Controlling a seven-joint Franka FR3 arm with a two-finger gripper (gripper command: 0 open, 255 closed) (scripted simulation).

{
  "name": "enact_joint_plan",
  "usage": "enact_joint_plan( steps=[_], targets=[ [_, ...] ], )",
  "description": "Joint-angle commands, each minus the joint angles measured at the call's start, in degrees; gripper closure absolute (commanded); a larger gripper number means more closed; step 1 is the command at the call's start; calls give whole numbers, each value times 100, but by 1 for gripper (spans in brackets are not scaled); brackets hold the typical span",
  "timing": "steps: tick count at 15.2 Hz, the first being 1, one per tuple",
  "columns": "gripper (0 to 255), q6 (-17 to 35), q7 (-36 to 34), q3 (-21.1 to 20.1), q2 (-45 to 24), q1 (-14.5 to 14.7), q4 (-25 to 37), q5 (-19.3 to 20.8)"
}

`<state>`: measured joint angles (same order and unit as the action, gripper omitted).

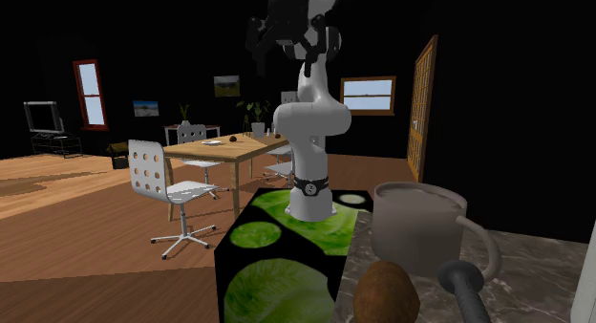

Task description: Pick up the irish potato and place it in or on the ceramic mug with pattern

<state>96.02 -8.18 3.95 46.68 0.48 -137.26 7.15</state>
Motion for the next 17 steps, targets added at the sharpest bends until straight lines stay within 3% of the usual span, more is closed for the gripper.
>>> enact_joint_plan(
  steps=[1,9,17],
  targets=[
    [0,0,0,0,0,0,0,0],
    [0,1078,-875,-538,-1414,121,79,-184],
    [0,1908,-1739,-995,-3117,173,682,-125]
  ],
)
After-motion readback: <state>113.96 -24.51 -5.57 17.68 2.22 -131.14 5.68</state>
